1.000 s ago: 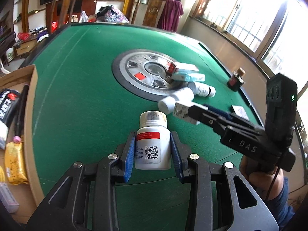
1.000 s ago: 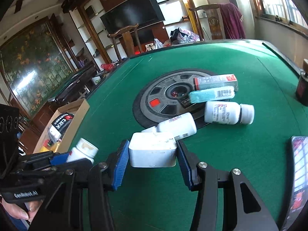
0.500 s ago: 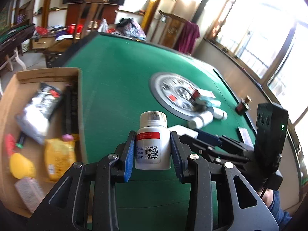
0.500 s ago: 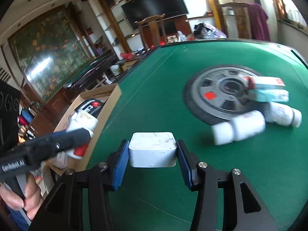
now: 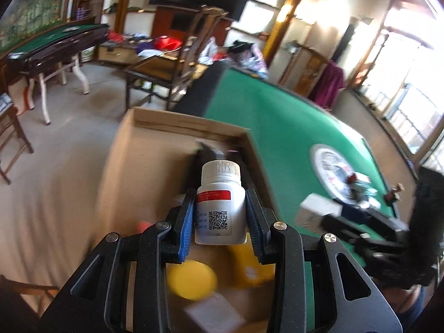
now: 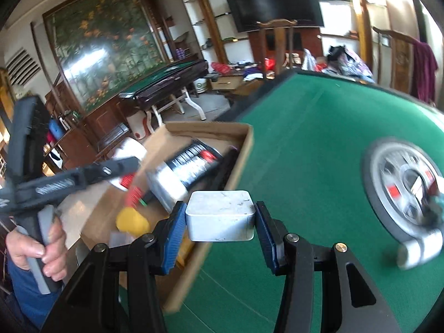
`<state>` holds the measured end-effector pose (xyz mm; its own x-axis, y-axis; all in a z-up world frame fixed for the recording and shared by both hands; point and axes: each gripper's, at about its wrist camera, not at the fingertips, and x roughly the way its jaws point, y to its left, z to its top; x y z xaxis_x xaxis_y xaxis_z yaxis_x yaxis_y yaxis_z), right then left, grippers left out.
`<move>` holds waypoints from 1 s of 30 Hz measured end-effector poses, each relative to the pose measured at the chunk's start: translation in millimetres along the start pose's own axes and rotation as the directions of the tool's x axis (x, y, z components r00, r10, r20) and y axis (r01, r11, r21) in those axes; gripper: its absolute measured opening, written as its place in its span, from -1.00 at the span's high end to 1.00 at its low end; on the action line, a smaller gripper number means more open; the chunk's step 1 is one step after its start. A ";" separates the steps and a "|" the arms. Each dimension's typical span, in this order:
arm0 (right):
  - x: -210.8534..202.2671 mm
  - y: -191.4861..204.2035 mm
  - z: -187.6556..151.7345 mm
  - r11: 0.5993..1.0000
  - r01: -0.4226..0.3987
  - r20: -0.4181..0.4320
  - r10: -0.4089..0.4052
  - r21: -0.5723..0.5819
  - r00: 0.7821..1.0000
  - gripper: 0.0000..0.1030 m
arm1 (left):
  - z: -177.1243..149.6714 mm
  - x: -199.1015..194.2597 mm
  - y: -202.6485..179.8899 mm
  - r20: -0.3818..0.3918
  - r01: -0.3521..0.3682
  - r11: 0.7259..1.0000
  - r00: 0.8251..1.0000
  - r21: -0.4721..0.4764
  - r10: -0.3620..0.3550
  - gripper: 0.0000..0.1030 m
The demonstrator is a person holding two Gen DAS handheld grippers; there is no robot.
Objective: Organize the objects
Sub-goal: 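Carry the pill bottle and white square box over the cardboard tray, then lower both items into the tray and open both grippers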
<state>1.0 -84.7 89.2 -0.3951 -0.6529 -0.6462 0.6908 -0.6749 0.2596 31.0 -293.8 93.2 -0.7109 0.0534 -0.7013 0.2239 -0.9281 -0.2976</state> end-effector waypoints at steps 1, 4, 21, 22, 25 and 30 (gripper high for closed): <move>7.9 5.0 6.1 1.000 -0.007 -0.008 0.007 0.000 1.000 0.04 | 2.6 5.4 5.8 -0.012 -0.007 1.000 1.000 0.004 0.007 0.34; 33.9 13.6 25.2 0.999 -0.024 -0.034 0.024 0.028 0.999 0.04 | 8.4 23.3 23.1 -0.048 -0.037 0.999 0.998 -0.016 0.036 0.34; 158.2 32.5 83.5 0.997 0.047 -0.124 -0.039 0.063 0.992 0.04 | 15.4 60.6 52.0 -0.111 -0.046 0.997 0.993 -0.065 0.038 0.34; 162.4 31.5 83.5 0.997 0.050 -0.135 -0.042 0.062 0.990 0.04 | 15.1 61.4 51.2 -0.116 -0.052 0.997 0.992 -0.064 0.044 0.34; 167.6 29.8 83.4 0.997 0.045 -0.155 -0.034 0.069 0.987 0.04 | 13.9 64.8 51.5 -0.134 -0.071 0.995 0.989 -0.065 0.062 0.34; 163.2 26.3 78.5 0.996 0.003 -0.169 0.012 0.091 0.985 0.02 | 12.0 63.5 55.7 -0.139 -0.070 0.993 0.989 -0.099 0.056 0.33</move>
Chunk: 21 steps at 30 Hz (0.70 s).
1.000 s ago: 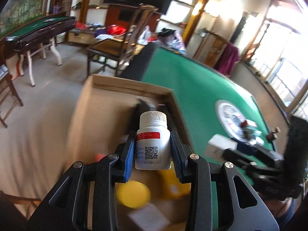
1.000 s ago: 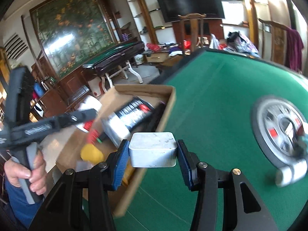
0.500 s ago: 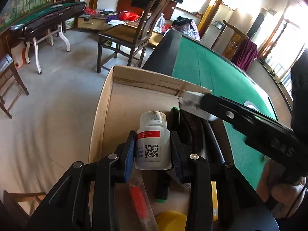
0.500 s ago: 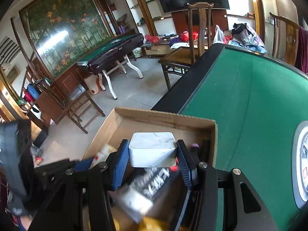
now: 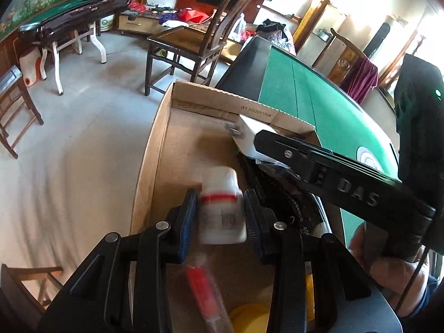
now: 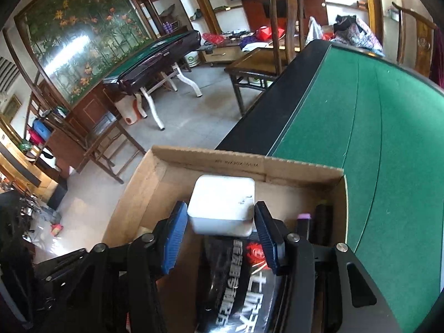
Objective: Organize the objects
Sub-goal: 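Lower both items into the tray and open both grippers, then move both tools back to the white bottles on the table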
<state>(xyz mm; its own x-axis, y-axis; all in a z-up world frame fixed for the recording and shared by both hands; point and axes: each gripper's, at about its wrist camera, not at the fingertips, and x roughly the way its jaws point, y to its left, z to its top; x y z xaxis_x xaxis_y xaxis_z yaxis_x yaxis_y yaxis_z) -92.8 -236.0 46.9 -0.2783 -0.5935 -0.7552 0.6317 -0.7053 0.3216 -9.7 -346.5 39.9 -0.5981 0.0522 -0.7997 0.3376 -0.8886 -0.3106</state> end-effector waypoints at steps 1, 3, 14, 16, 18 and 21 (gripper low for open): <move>-4.2 0.0 -0.7 1.000 -0.010 0.005 0.010 0.001 1.000 0.02 | 0.1 0.4 0.2 -0.004 0.000 1.000 1.000 -0.002 0.000 0.33; -15.5 -1.9 -3.1 0.999 -0.043 0.022 0.043 0.007 0.999 0.02 | -1.8 -1.1 0.5 -0.012 -0.001 1.000 1.000 -0.011 0.001 0.33; -117.2 -62.4 -75.0 0.991 -0.117 0.149 0.106 0.068 0.983 0.03 | -22.3 -44.0 -50.3 0.049 0.058 0.996 0.997 0.069 -0.062 0.33; -132.0 -84.8 -90.0 0.989 -0.113 0.150 0.098 0.092 0.984 0.03 | -28.3 -48.1 -80.3 0.047 0.079 0.989 0.995 0.126 -0.086 0.33; -149.0 -108.8 -106.1 0.990 -0.085 0.157 0.067 0.111 0.985 0.03 | -34.4 -49.4 -109.8 0.039 0.102 0.978 0.993 0.184 -0.111 0.33; -189.7 -153.8 -132.5 0.991 -0.032 0.198 0.006 0.129 0.980 0.03 | -45.6 -45.2 -162.4 0.012 0.144 0.948 0.988 0.283 -0.154 0.33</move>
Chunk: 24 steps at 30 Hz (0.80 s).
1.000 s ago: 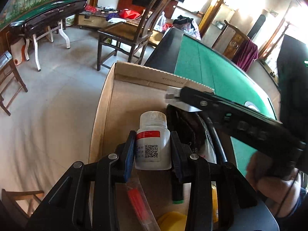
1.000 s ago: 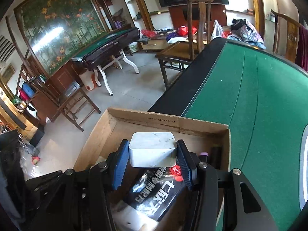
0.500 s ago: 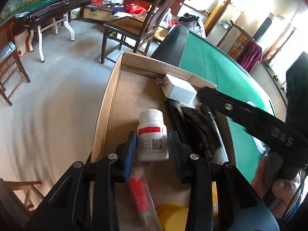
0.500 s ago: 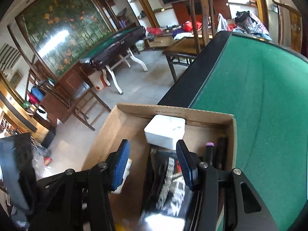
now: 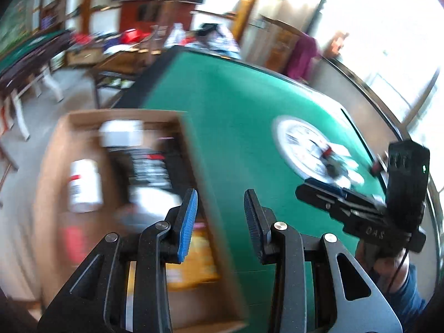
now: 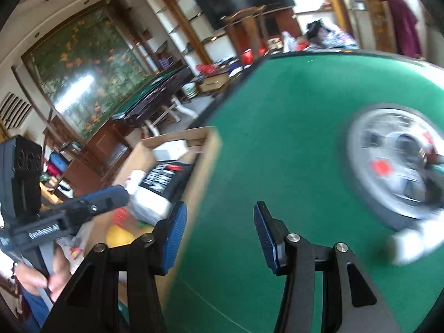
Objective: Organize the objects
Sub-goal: 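Move both tools back to the white bottles on the table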
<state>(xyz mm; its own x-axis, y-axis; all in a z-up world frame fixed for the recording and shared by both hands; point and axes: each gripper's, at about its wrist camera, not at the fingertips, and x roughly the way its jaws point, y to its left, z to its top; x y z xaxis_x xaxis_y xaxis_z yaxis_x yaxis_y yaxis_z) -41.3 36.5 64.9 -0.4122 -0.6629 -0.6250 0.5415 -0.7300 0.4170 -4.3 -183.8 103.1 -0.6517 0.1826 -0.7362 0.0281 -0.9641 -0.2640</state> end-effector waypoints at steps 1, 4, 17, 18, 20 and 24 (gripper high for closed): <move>-12.2 -12.3 -1.1 1.000 0.016 0.020 -0.017 0.009 1.000 0.03 | 0.9 5.9 -16.4 -0.010 0.019 0.999 1.000 0.032 -0.019 0.33; -56.2 -61.9 -2.8 0.995 0.078 0.089 -0.082 0.057 0.993 0.02 | -1.3 32.8 -73.5 -0.059 0.076 0.988 0.996 0.134 -0.068 0.33; -96.8 -231.9 -2.0 0.898 0.203 0.131 -0.273 0.391 0.953 -0.02 | 12.2 133.6 -203.4 -0.172 0.170 0.935 0.978 0.311 -0.121 0.34; -93.5 -236.2 -1.4 0.896 0.183 0.121 -0.251 0.405 0.960 -0.02 | 14.9 138.0 -204.4 -0.170 0.165 0.936 0.979 0.311 -0.116 0.34; -91.2 -239.3 -2.9 0.900 0.168 0.096 -0.224 0.403 0.970 -0.02 | 20.0 150.3 -208.9 -0.185 0.169 0.935 0.976 0.312 -0.115 0.34; -86.3 -232.4 -4.3 0.924 0.117 0.027 -0.136 0.365 0.990 -0.02 | 21.6 172.0 -217.5 -0.214 0.162 0.923 0.973 0.350 -0.089 0.34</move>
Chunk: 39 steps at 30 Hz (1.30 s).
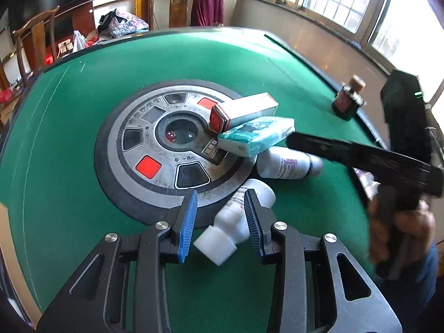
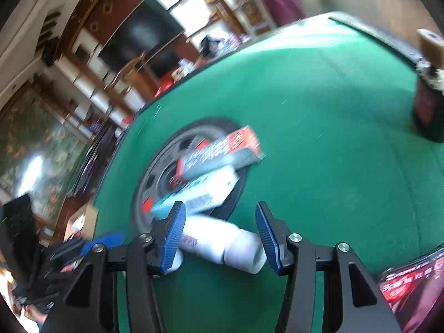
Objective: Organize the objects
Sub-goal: 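Move both tools back to the white bottles on the table, then grasp a white bottle with the left gripper while the right grasps a large white bottle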
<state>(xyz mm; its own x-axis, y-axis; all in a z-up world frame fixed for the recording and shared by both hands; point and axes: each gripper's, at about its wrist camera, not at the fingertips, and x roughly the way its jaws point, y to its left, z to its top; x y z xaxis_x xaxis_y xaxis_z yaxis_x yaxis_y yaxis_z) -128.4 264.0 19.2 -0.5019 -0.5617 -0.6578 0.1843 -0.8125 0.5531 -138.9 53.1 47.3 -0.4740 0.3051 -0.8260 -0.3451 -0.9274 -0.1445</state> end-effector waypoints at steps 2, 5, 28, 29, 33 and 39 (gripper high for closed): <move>-0.2 8.4 -4.9 0.999 0.007 -0.047 -0.009 -0.052 0.999 -0.02 | 0.3 2.7 -1.2 -0.001 0.011 1.000 1.000 0.011 -0.011 0.33; 1.2 16.1 -8.2 0.995 0.036 -0.039 -0.040 -0.094 0.998 -0.02 | 1.0 4.1 -6.4 0.003 0.009 0.999 1.000 0.052 -0.009 0.31; 17.9 32.9 -19.8 0.956 0.170 -0.022 -0.180 -0.237 0.983 0.33 | -17.3 39.3 -37.4 0.027 -0.066 0.994 0.998 0.092 0.064 0.35; 17.9 34.8 -21.0 0.952 0.178 -0.020 -0.189 -0.250 0.982 0.33 | -19.6 37.3 -34.7 0.033 -0.070 0.994 0.997 0.078 0.068 0.35; 15.3 46.4 -25.7 0.946 0.165 -0.019 -0.177 -0.280 0.984 0.33 | -34.0 18.0 -18.6 0.052 -0.099 0.995 0.994 0.002 0.099 0.35; 14.9 93.5 -48.2 0.934 0.054 -0.020 -0.065 -0.352 0.998 0.34 | -56.3 -36.9 18.4 0.181 -0.147 0.981 0.969 -0.125 0.168 0.35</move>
<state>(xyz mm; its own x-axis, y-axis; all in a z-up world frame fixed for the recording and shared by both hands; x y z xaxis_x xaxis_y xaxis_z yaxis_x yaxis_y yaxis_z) -78.0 172.2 36.5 -0.4962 -0.5103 -0.7024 0.4426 -0.8447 0.3009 -82.1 12.6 44.5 -0.6637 0.1787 -0.7264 -0.1679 -0.9819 -0.0881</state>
